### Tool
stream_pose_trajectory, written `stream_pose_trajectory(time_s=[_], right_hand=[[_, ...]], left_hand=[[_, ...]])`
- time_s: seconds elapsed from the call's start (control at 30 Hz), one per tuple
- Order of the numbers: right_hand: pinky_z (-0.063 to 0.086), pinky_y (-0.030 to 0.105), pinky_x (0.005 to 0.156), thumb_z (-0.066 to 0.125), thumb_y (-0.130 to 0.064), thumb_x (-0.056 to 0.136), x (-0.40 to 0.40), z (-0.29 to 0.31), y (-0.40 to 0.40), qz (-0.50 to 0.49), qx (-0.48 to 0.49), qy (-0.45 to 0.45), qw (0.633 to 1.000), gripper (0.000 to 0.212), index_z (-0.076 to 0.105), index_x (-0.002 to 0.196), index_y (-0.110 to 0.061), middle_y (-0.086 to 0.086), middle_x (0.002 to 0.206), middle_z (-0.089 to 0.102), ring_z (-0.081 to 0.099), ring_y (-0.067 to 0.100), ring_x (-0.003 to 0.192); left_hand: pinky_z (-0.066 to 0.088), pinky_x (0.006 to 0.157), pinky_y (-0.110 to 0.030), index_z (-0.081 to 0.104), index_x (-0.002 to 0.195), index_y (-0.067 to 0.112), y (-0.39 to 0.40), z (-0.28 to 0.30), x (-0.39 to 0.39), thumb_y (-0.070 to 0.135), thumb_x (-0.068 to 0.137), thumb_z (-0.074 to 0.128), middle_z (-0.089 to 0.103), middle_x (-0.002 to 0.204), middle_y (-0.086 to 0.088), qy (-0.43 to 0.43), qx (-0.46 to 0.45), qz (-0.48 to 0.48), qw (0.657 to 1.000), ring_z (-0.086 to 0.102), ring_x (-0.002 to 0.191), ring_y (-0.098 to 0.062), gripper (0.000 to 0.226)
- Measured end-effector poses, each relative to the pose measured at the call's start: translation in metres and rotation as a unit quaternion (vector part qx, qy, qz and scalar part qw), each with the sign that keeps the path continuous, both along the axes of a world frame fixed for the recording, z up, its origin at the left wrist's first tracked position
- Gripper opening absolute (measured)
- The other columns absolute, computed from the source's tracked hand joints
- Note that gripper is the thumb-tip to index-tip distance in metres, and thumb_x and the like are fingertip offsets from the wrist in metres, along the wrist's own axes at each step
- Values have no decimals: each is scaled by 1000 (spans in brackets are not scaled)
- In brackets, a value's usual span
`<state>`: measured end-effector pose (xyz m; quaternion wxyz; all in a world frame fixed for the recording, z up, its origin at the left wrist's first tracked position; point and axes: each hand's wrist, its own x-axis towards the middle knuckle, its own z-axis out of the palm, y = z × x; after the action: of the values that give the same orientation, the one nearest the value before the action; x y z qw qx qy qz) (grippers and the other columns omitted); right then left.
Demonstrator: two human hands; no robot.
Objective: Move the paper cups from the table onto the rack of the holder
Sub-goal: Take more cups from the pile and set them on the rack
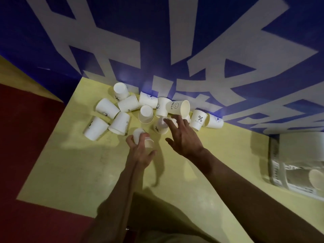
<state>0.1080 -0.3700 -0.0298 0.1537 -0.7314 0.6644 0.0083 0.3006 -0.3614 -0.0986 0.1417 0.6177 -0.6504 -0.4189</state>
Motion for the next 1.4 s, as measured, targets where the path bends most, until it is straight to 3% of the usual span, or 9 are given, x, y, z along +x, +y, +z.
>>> stream_pose_trajectory(time_s=[0.1,0.23,0.37,0.57,0.73,0.83,1.13,1.3,1.4], right_hand=[[58,48,87,74,-27,90,10,-11,-28,33,23,27,999,76,34,154,-18,17,153,34,48,36,124],[58,50,88,67,-22,95,12,-26,-42,43,44,30,998,56,44,147,-18,15,148,38,49,36,123],[58,51,84,63,-20,98,6,-33,-33,23,42,1,999,39,52,135,-15,14,139,45,52,35,114],[57,50,79,68,-27,90,-16,-35,9,-33,48,27,998,54,44,134,-7,13,126,48,55,32,101],[58,48,84,66,-29,92,-24,-45,46,-60,138,43,988,82,18,158,-30,13,132,40,58,34,105],[58,48,84,63,-32,95,-22,-48,55,-70,153,39,985,74,21,156,-34,13,134,43,59,35,108],[54,45,70,69,-32,94,-51,-31,111,-126,44,-98,986,40,56,117,-3,17,133,50,60,41,101],[55,43,55,76,-31,88,-95,-10,175,-152,-60,-113,980,33,56,97,-6,14,140,49,62,37,98],[49,35,49,74,-38,87,-131,-2,219,-173,-100,-105,974,36,54,99,-10,6,138,50,62,32,93]], left_hand=[[60,73,-42,44,136,27,10,9,8,29,71,87,21,143,-13,-33,-27,2,999,57,108,-38,78],[60,67,-44,35,129,42,20,18,12,32,71,86,26,141,0,-68,-26,30,997,67,82,-38,78],[57,66,-39,44,125,47,22,23,12,37,74,80,37,131,10,-65,-10,48,997,69,81,-34,64],[57,73,-44,37,135,49,25,27,12,40,77,74,47,128,7,-50,-12,15,999,65,96,-32,70],[53,83,-41,27,137,59,32,35,11,43,77,71,44,127,13,-37,35,-18,999,62,103,-25,76],[53,86,-40,28,138,59,40,43,11,45,77,71,42,128,15,-42,42,-26,998,62,102,-23,77],[54,80,-40,27,140,56,74,66,-14,49,78,71,41,131,14,-77,-10,-77,994,62,103,-24,77],[52,76,-40,26,138,57,102,66,-72,52,76,73,46,130,12,-75,-20,-123,989,61,105,-24,78],[47,70,-36,29,134,55,122,69,-113,52,78,72,50,122,10,-76,-31,-145,986,63,99,-26,71]])
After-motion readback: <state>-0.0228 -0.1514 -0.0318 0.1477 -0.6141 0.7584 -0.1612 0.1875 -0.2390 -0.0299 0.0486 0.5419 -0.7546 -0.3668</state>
